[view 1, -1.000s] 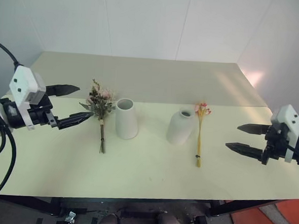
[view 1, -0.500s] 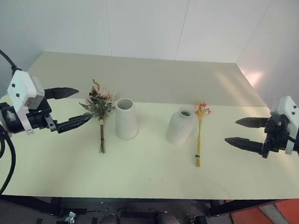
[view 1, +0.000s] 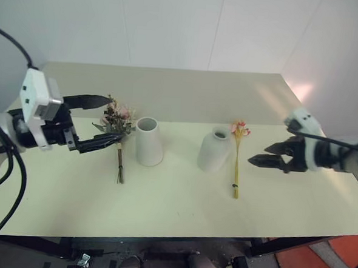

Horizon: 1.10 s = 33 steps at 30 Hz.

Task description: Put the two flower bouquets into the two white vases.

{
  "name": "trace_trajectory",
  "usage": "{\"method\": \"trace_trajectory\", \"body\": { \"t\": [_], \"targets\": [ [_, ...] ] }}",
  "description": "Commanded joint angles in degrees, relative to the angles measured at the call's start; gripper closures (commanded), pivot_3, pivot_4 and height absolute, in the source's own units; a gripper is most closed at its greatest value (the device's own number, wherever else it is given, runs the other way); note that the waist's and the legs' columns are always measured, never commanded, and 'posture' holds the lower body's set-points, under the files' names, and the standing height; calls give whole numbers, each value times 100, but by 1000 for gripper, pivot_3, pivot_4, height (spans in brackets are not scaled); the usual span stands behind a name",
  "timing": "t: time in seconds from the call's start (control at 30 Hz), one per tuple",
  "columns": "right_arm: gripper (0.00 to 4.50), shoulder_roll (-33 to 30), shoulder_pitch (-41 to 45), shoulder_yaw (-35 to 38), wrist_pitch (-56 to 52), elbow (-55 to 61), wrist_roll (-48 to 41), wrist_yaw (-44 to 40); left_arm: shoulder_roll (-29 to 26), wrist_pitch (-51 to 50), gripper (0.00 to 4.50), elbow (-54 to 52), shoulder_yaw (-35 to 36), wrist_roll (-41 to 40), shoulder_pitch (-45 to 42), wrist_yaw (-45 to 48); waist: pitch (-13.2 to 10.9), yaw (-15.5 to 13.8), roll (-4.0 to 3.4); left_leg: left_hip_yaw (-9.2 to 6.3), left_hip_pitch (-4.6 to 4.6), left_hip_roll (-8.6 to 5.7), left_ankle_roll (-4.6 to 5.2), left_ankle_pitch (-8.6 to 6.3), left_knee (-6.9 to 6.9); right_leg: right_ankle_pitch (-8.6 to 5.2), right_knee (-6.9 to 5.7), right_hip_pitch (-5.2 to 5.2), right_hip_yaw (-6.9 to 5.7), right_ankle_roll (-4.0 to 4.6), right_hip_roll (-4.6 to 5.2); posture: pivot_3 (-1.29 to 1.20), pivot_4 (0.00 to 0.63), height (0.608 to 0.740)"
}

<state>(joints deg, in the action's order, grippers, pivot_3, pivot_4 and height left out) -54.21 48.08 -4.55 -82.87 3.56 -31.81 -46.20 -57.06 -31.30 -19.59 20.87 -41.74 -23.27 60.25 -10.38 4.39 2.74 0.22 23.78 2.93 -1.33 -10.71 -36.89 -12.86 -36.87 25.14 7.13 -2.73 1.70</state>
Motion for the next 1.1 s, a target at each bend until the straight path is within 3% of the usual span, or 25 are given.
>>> {"method": "trace_trajectory", "body": {
  "t": [0.03, 0.37, 0.73, 0.83, 1.1],
  "targets": [
    [0, 428, 778, -257, -883, -877, 154, 533, -72, 88, 23, 108, -133, -45, -326, 166, 0, -11, 0, -1, 6, 0, 0, 0, 0, 4, 1, 4, -1, -6, -1, 0, 150, 740],
    [0, 1208, 1780, -1503, -963, -2427, 604, 1266, 15, 121, 23, -8, -254, -46, -440, 179, -1, -32, -2, -5, 35, 0, 1, 0, -4, 7, 2, 21, -6, -13, 0, 0, 150, 740],
    [0, 1820, 2301, -2266, -177, -3979, 1360, 911, 86, 78, 23, -304, -100, -118, -150, -16, -2, -3, -3, -7, 35, 1, 2, 1, -4, 9, -2, 22, -7, -15, -3, 0, 150, 740],
    [593, 2010, 2322, -2388, 124, -4419, 1618, 821, 94, 75, 0, -337, -98, -133, -142, -56, -2, -5, -3, -9, 35, 1, 1, 1, -5, 10, -2, 22, -8, -16, -4, 0, 150, 740],
    [3342, 2233, 2344, -2283, 768, -5097, 2149, 536, 48, 104, 0, -312, -104, -145, -172, -44, 1, 56, 0, -11, 17, 1, 1, 1, -7, 10, -3, 2, -9, -17, -4, 0, 150, 740]
  ]
}}
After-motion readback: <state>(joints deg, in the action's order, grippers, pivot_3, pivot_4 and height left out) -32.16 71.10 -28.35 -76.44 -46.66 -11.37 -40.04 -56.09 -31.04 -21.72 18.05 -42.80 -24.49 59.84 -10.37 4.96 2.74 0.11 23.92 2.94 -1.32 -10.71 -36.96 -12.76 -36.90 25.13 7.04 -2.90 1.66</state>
